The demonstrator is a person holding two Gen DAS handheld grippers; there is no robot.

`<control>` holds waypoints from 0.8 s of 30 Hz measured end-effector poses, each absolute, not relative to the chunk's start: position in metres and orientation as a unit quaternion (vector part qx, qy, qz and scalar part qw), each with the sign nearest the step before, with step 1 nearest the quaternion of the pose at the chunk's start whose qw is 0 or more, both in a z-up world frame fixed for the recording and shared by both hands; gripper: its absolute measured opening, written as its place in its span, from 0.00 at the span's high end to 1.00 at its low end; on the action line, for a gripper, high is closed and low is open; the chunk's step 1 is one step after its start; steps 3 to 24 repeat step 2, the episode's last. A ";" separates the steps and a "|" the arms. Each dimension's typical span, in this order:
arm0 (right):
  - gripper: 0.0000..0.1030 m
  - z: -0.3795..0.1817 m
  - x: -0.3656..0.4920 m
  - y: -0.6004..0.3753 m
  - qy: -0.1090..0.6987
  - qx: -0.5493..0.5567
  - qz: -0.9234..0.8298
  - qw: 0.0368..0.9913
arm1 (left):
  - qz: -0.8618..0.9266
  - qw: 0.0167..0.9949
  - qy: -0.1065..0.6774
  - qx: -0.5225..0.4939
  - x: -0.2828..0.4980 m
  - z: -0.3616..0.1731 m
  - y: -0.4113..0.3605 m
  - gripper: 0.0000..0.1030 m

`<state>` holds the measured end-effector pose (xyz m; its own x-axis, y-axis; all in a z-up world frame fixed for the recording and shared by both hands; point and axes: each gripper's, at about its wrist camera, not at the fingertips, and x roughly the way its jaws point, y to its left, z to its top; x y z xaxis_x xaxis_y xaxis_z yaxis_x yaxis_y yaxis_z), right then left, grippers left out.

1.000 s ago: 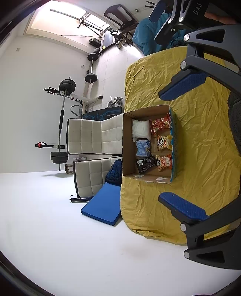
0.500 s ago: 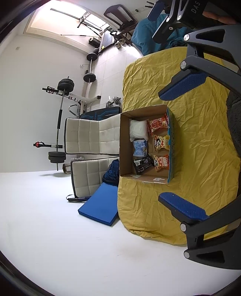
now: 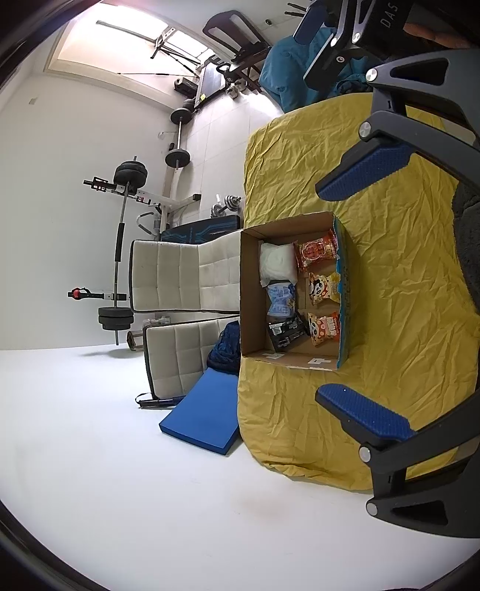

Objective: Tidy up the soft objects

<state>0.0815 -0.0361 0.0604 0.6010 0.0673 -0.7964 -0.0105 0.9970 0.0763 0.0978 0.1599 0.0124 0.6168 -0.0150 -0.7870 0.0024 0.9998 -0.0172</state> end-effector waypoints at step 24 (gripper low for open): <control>0.00 0.060 0.081 -0.037 0.446 0.031 0.021 0.894 | -0.004 0.899 0.437 -0.007 0.098 0.013 0.159 0.01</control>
